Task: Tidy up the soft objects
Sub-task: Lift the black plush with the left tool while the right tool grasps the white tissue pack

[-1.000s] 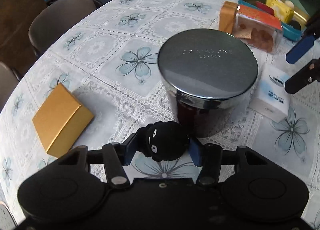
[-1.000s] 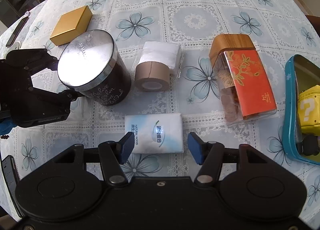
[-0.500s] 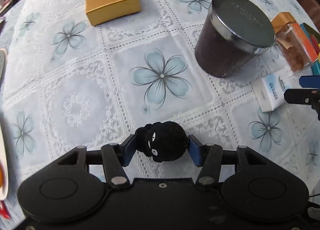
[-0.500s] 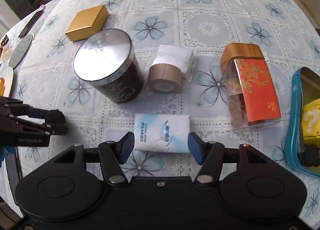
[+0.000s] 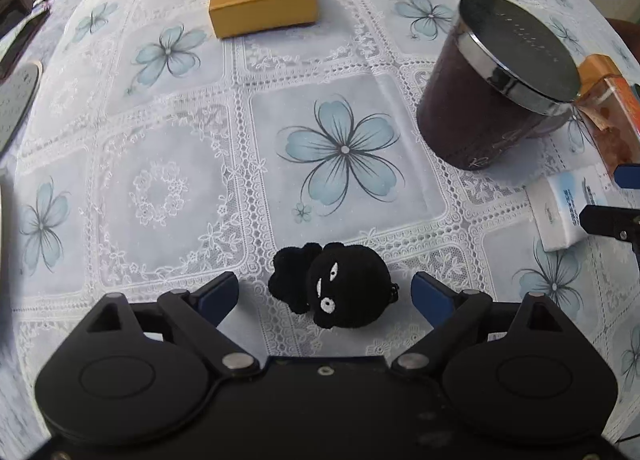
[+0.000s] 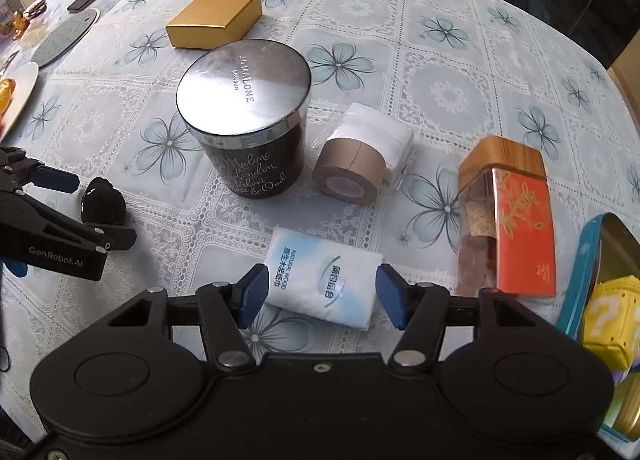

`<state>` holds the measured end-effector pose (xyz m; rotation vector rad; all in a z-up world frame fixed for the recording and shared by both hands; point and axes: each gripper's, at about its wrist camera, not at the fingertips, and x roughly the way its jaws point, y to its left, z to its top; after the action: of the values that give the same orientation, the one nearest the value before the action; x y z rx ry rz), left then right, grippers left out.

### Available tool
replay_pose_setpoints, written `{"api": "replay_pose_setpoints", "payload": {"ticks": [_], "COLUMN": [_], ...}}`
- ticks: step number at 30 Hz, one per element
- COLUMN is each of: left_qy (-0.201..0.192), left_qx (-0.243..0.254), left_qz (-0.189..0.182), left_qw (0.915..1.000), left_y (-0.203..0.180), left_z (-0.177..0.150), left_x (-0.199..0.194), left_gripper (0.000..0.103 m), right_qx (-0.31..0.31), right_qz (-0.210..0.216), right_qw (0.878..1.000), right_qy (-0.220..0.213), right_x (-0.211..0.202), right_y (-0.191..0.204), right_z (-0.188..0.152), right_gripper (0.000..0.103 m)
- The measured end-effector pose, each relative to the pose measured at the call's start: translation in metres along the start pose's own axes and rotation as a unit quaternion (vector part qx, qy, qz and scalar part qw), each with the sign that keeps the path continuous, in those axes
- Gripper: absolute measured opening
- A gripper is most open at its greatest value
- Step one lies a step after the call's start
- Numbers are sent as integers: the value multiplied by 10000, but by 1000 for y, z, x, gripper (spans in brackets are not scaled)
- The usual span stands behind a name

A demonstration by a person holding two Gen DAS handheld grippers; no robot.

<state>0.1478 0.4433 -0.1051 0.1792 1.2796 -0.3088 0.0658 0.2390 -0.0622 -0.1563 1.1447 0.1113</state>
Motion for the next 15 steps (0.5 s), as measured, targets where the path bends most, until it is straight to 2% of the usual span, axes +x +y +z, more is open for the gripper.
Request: {"api": "replay_pose_setpoints", "payload": {"ticks": [4, 6, 8, 11, 13, 15], "left_qy": [120, 199, 300, 423, 459, 483], "left_qx": [-231, -383, -609, -974, -1190, -1327], "left_qz": [-79, -93, -158, -267, -363, -409], "left_qw": [9996, 9990, 9976, 9940, 9912, 9891], "left_y": [2, 4, 7, 12, 15, 17], "left_z": [5, 8, 9, 9, 7, 4], "left_x": [3, 3, 3, 2, -1, -3], "left_gripper": [96, 96, 96, 96, 96, 96], "right_qx": [-876, -1613, -2369, -3447, -3867, -4083], "right_qz": [139, 121, 30, -154, -253, -173], "right_qw": [9960, 9867, 9714, 9384, 9217, 9125], "right_qy": [-136, -179, -191, -162, -162, -146], "right_x": [-9, -12, -11, -1, 7, 14], "right_y": [9, 16, 24, 31, 33, 31], "right_z": [-4, -8, -14, -23, -25, -23], "right_gripper": [57, 57, 57, 57, 57, 58]}}
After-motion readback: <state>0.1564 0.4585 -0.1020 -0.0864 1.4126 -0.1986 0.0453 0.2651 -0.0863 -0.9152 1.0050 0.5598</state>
